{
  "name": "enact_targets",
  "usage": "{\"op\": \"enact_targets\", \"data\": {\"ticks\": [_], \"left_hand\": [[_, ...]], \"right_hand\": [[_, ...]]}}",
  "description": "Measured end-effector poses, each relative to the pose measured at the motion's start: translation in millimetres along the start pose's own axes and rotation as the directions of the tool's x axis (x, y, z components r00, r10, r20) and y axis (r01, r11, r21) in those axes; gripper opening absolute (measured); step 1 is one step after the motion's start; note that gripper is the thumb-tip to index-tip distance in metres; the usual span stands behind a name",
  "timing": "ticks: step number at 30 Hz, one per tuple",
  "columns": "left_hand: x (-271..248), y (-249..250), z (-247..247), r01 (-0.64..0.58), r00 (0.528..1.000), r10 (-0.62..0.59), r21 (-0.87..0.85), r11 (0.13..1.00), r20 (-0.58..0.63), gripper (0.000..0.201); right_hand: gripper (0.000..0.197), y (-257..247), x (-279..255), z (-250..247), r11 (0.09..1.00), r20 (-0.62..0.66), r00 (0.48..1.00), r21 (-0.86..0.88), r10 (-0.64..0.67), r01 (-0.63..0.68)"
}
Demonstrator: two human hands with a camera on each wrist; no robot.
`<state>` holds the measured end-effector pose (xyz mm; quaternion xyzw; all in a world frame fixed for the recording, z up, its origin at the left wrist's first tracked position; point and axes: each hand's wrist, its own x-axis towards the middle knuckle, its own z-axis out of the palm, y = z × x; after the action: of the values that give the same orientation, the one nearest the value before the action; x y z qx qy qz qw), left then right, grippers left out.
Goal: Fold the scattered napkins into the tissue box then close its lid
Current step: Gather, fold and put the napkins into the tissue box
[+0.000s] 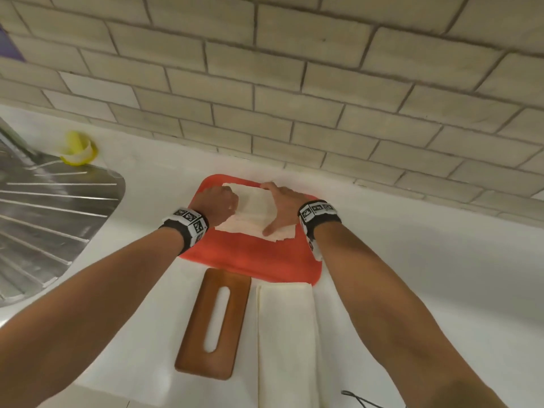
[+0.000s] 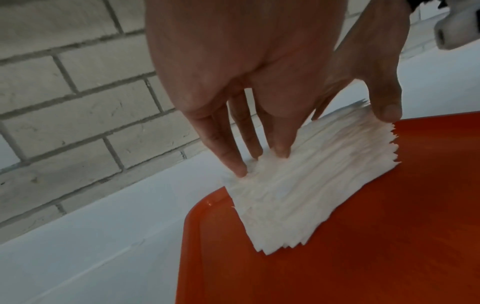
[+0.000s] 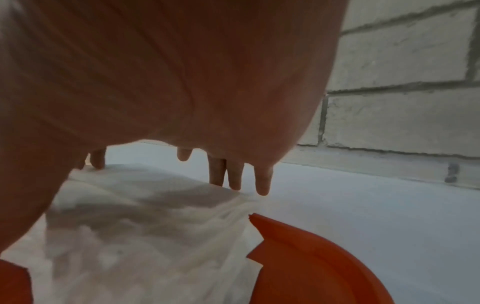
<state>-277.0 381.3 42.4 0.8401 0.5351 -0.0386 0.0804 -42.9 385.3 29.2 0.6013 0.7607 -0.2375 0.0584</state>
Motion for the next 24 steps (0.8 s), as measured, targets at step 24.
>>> {"op": "enact_targets", "data": {"ticks": [24], "left_hand": [[1, -13, 38, -0.025, 1.0, 0.025, 0.063, 0.998, 0.007, 0.02]], "right_hand": [[0.07, -26, 45, 19, 0.977, -0.163, 0.986, -0.203, 0.031, -0.064]]}}
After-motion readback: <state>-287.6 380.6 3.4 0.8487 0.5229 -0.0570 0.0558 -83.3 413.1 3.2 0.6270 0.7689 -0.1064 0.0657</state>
